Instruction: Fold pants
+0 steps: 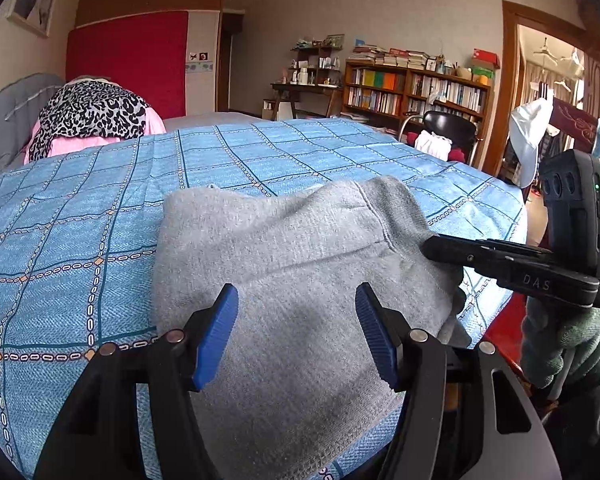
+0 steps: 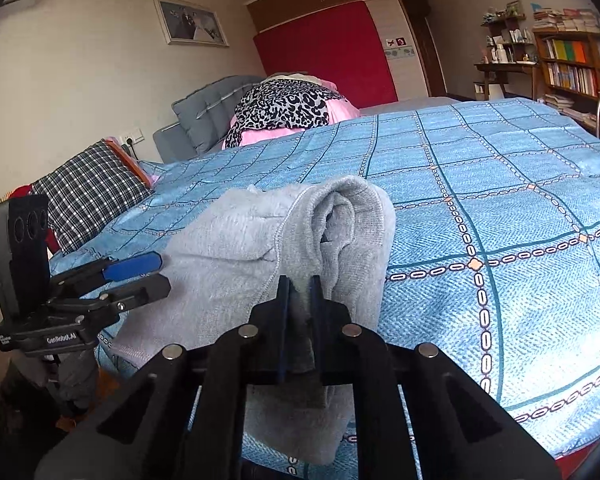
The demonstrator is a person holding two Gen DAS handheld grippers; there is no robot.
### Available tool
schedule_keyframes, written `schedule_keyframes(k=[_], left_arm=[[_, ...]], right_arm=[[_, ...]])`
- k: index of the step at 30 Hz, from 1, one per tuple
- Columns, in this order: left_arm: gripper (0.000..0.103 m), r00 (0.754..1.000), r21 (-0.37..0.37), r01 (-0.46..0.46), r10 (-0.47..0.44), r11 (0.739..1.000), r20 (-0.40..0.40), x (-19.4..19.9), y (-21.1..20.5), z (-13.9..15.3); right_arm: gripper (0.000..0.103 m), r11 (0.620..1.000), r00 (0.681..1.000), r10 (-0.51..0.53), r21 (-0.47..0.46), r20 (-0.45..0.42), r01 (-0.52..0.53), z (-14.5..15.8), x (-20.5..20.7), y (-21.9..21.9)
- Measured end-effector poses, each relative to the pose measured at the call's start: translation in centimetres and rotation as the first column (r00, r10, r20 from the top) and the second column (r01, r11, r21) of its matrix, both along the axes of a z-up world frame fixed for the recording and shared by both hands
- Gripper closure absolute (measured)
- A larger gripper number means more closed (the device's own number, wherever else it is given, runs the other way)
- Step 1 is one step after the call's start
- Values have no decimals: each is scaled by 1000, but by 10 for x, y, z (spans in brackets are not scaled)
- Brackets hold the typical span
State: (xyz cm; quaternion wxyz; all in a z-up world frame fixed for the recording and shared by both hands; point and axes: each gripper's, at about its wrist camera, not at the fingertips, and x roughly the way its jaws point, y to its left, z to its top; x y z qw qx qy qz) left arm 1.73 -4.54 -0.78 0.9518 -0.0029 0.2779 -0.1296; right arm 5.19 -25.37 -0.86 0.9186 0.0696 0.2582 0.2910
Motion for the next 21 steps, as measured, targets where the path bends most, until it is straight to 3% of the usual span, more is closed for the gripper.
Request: schedule_keyframes(k=[5, 10, 13, 19, 21], left_arm=[[41, 998, -5, 62, -62, 998, -6, 9, -21, -2], [38, 988, 65, 141, -137, 988, -64, 16, -50, -28], [37, 988, 120, 151, -146, 981, -46, 12, -59, -35], [37, 984, 81, 175, -171, 981, -56, 10, -59, -36], [37, 981, 82, 189, -185, 979, -56, 8, -62, -36]], right_arm=[[93, 998, 999, -17, -58, -33, 15, -22, -7, -1], [92, 998, 999, -36, -49, -37, 34, -22, -6, -2], [79, 998, 999, -46, -50, -19, 45, -14, -3, -1], [63, 999, 996, -42, 11, 76, 41, 15, 9, -2], [63, 1000, 995, -28, -2, 97, 28, 22, 17, 6]])
